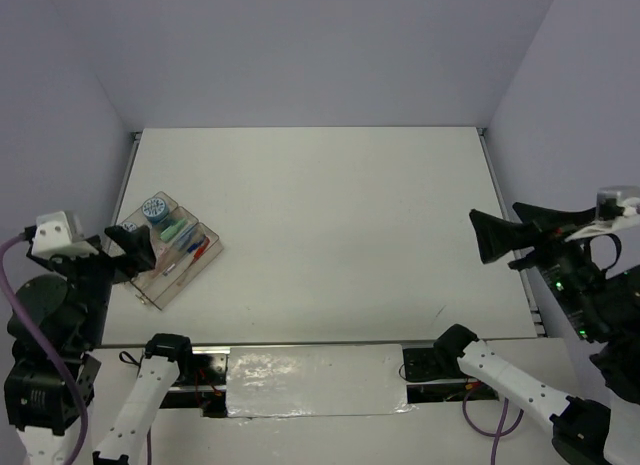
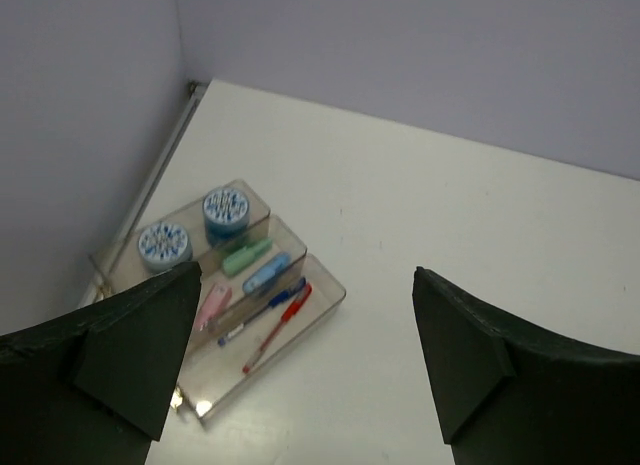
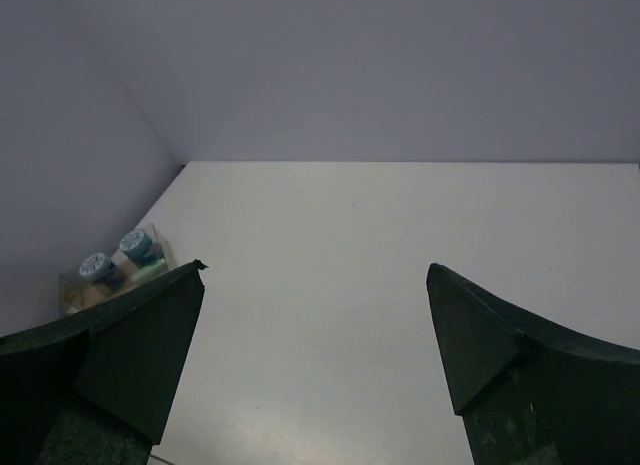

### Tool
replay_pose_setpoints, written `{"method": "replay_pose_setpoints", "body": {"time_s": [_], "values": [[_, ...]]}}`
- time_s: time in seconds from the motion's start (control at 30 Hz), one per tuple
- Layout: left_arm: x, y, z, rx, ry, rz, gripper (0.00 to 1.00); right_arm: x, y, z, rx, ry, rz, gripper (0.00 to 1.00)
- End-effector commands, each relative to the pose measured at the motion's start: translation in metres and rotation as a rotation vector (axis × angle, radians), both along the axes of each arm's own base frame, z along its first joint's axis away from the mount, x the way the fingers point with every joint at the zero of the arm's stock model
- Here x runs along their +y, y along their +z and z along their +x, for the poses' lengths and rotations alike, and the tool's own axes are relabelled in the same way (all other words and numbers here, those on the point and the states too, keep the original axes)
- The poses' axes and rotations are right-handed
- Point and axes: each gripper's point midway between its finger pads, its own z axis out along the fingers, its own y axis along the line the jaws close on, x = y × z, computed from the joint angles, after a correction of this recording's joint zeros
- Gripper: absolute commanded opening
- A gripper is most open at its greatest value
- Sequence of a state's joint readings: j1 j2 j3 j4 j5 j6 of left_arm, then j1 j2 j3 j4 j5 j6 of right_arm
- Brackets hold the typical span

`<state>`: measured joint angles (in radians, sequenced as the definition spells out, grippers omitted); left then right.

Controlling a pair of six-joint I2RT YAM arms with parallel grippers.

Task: Sort the stationery into containers
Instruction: Reset both arms

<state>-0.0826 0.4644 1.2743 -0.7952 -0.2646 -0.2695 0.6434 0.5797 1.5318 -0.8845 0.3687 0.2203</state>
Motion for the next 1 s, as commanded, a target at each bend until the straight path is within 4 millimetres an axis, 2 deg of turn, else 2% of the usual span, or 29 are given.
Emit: {"method": "replay_pose_setpoints", "body": {"time_s": [0.0, 0.07, 0.1, 0.17, 0.27, 0.4, 0.57, 0.67, 0.97], "values": [[0.012, -0.049, -0.031, 0.151, 0.080, -0.054, 0.99, -0.001, -0.024, -0.021, 0.068, 0.083, -0.110, 1.00], [0.017, -0.067, -0.036, 0.187, 0.106, -0.077, 0.99, 0.002, -0.026, -0.029, 0.058, 0.123, -0.101, 1.00], [0.024, -0.083, -0.035, 0.228, 0.155, -0.079, 0.99, 0.000, -0.032, -0.032, 0.065, 0.122, -0.100, 1.00], [0.021, -0.089, -0.038, 0.215, 0.135, -0.102, 0.99, -0.008, -0.046, -0.028, 0.105, 0.068, -0.113, 1.00], [0.018, -0.087, -0.042, 0.172, 0.102, -0.117, 0.99, -0.020, -0.067, -0.024, 0.159, -0.008, -0.114, 1.00], [0.018, -0.087, -0.044, 0.164, 0.093, -0.122, 0.99, -0.027, -0.079, -0.023, 0.177, -0.053, -0.103, 1.00], [0.019, -0.089, -0.043, 0.158, 0.105, -0.124, 0.99, -0.021, -0.095, -0.011, 0.215, -0.070, -0.128, 1.00], [0.022, -0.091, -0.045, 0.151, 0.118, -0.134, 0.99, -0.018, -0.099, -0.007, 0.220, -0.074, -0.132, 1.00], [0.021, -0.092, -0.046, 0.145, 0.111, -0.137, 0.99, -0.011, -0.093, -0.005, 0.209, -0.044, -0.119, 1.00]]}}
